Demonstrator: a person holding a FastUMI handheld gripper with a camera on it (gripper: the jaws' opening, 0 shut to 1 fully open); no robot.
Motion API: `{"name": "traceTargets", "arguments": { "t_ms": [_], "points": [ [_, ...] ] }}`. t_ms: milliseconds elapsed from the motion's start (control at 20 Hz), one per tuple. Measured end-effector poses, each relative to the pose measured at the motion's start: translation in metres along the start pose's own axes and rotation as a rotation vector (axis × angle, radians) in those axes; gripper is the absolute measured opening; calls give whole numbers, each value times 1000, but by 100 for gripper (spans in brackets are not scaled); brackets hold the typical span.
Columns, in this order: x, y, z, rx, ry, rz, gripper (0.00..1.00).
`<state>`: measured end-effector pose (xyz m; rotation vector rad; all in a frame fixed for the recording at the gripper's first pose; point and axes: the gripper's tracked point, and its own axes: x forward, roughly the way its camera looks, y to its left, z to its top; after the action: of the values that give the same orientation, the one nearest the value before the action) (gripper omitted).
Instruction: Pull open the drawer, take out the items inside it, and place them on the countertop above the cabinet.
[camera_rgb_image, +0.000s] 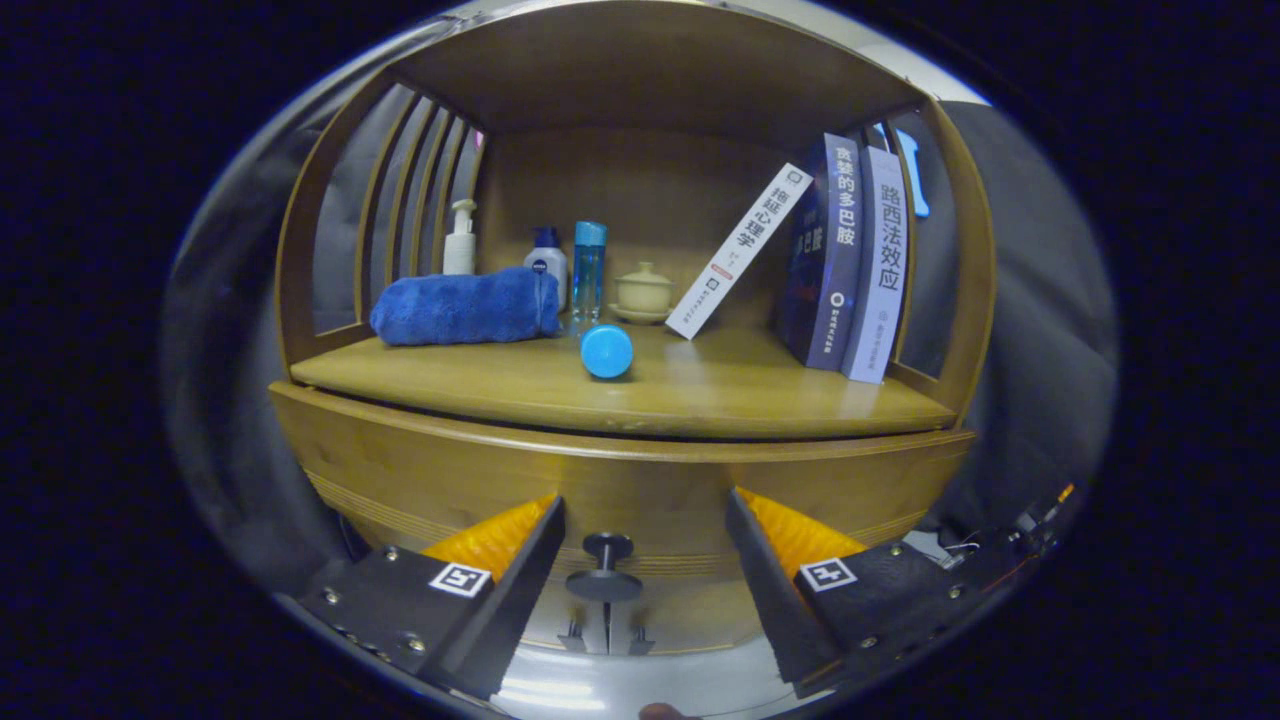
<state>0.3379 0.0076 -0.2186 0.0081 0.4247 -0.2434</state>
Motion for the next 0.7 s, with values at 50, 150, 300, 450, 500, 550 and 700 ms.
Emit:
{"name": "traceTargets", "arguments": {
  "t_ms": [50, 150, 300, 450, 500, 550, 700],
  "points": [
    [3, 1, 0, 3, 2, -5, 97],
    [4, 7, 1, 7, -4, 7, 97],
    [-3, 4, 3, -27, -23, 2, 97],
    [-31, -8, 21, -29, -93, 2, 97],
    [-43, -12, 31, -40, -123, 7, 97],
    [-57, -15, 40, -46, -151, 15, 97],
    [-104, -21, 70, -16, -218, 60, 97]
  ]
}}
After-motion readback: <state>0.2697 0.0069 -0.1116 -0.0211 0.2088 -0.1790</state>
